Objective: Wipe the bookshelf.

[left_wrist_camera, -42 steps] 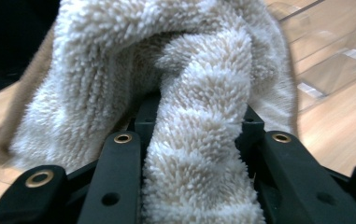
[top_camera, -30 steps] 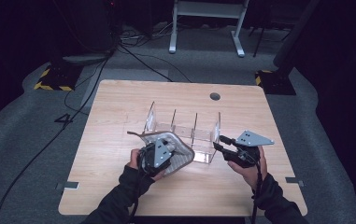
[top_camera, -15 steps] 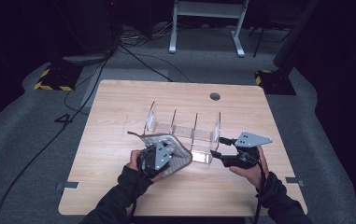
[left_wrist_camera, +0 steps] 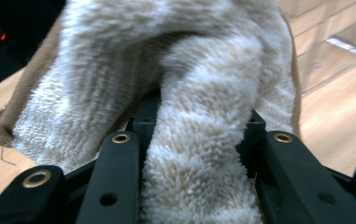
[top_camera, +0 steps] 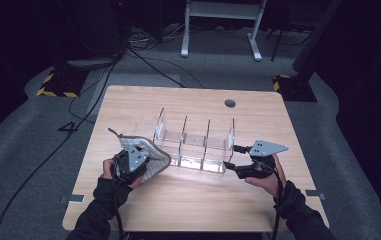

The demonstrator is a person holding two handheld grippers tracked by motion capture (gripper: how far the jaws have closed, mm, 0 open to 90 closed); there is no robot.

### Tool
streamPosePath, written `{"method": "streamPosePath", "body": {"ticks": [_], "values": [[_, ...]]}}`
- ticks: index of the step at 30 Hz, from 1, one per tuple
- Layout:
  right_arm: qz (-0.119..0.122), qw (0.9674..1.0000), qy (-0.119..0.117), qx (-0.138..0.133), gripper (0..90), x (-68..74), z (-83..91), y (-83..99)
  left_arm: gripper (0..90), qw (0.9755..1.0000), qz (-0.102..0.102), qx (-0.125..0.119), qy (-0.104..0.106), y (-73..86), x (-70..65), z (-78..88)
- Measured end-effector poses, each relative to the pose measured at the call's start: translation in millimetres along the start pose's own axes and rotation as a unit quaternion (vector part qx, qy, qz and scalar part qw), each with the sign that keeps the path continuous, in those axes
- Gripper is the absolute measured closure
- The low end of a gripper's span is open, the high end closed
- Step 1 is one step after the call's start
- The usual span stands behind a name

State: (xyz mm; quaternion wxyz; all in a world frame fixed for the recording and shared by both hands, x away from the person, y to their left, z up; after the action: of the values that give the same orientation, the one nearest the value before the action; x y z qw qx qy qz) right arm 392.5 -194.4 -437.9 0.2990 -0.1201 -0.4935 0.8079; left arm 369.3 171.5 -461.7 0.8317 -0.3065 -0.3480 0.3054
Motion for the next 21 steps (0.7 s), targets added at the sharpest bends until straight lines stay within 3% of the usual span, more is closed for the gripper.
{"method": "streamPosePath", "body": {"ticks": [5, 9, 16, 19, 21], "values": [[0.000, 0.9999, -0.012, 0.006, 31.0, -1.8, -4.1, 6.3, 62.9, 0.9995, 0.028, 0.012, 0.012, 10.5, 13.5, -8.9], [0.011, 0.9997, -0.003, 0.022, 29.7, -5.5, -9.5, 10.2, 62.9, 0.9995, 0.023, 0.014, 0.015, 9.5, 14.0, -12.1], [0.012, 0.9998, 0.008, 0.014, 28.4, -13.6, -9.9, 4.6, 62.6, 0.9995, 0.013, 0.020, 0.019, 7.3, 11.9, -15.3], [0.000, 0.9999, 0.007, 0.010, 28.0, -19.6, -13.5, 1.9, 62.5, 0.9994, 0.006, 0.023, 0.024, 5.2, 12.1, -19.5], [0.010, 0.9999, 0.008, 0.007, 28.6, -20.1, -16.3, -0.9, 62.5, 0.9994, 0.006, 0.017, 0.030, 3.1, 12.3, -22.4]]}}
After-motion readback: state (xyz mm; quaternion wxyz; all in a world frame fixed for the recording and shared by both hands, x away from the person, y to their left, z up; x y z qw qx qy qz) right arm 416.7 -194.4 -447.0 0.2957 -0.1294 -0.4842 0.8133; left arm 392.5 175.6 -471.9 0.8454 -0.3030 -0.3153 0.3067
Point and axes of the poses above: each handheld gripper's, and its own axes: z roughly backward along the jaws, y roughly out of its underside, x roughly to its left, the point moved 4 cm from there along -z, roughly forward along the jaws, and after that the axes turned 10 degrees about -z, right-handed, at the moved point
